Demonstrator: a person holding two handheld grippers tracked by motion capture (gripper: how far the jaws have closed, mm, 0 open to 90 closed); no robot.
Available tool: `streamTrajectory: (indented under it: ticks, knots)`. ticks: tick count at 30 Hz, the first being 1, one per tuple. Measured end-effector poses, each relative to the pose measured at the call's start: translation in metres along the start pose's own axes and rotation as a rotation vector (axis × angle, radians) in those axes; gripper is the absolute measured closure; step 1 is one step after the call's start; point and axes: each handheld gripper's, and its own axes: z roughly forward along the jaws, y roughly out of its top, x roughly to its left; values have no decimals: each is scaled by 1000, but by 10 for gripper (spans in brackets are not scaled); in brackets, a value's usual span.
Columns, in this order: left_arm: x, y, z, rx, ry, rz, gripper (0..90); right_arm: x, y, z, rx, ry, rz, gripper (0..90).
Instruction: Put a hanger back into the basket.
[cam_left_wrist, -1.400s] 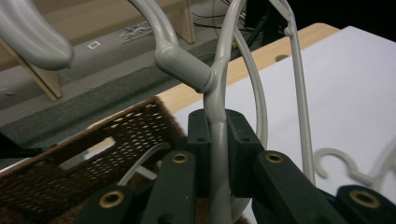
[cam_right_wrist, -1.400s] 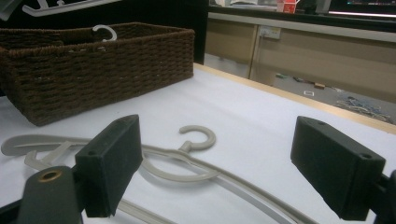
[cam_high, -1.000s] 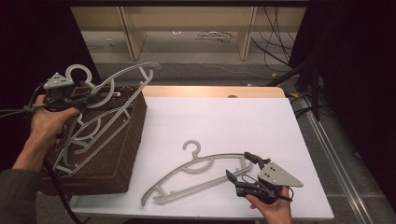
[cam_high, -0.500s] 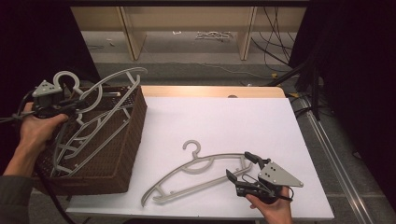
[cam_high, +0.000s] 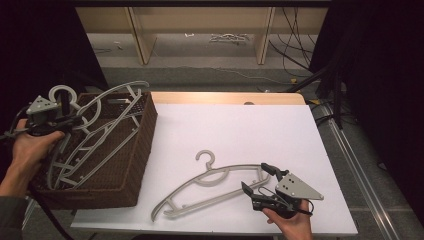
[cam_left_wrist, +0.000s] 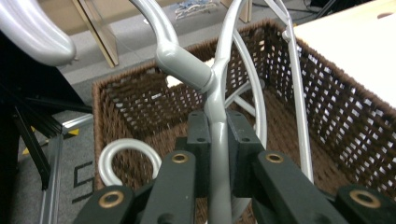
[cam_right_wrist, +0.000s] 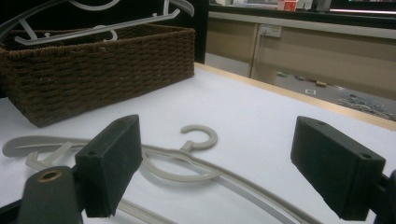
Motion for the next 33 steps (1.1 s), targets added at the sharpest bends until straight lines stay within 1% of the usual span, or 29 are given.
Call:
streamTrajectory:
  ticks: [1,2,3,4,5,6,8,12,13,14,15,16,17,18,19,21,22,25,26,28,29,30,33]
  knots:
    - [1,-2,0,11,0,8,817,0,0,0,-3,-2,1,175]
    - [2,-6,1,8,3,-2,816,0,-1,0,6,13,5,175]
    - [2,-6,1,8,3,-2,816,0,-1,0,6,13,5,175]
    - [3,-8,1,19,3,4,816,-2,-1,2,-14,13,-12,175]
    - [4,-11,2,16,6,-7,816,0,-1,1,3,18,5,175]
    - [5,-13,3,28,7,-2,816,0,0,1,1,19,7,175]
    - [6,-17,4,30,9,-14,815,0,-1,1,0,22,14,175]
    - [9,-20,5,43,1,-15,816,0,-1,2,-3,22,13,175]
    - [7,-20,6,42,2,-15,815,0,-1,1,14,8,3,175]
    - [7,-20,6,42,2,-15,815,0,-1,1,14,8,3,175]
    - [6,-20,7,51,1,-1,815,0,-1,1,7,18,7,175]
    - [5,-20,9,55,2,14,816,0,-1,1,8,17,4,175]
    - [5,-20,8,90,-1,56,816,0,-1,1,5,16,4,175]
    - [2,-20,11,88,-1,43,816,0,-1,1,4,20,7,175]
    - [3,-20,12,109,-6,60,815,0,-1,1,6,21,7,175]
    - [1,-21,16,125,4,65,814,0,-1,1,1,22,11,175]
    - [1,-24,18,133,-3,72,814,0,0,0,7,11,2,175]
    - [0,-25,21,140,7,79,815,0,0,0,9,11,1,175]
    - [-1,-26,22,141,4,76,815,0,-1,0,4,22,10,175]
    - [-4,-27,28,160,-2,90,814,-1,0,0,1,17,8,175]
    - [-4,-27,28,160,-2,90,814,-1,0,0,1,17,8,175]
    - [-5,-27,30,165,-4,94,814,-1,0,0,12,14,3,175]
    - [-9,-29,38,188,0,112,813,-1,0,-1,11,9,1,175]
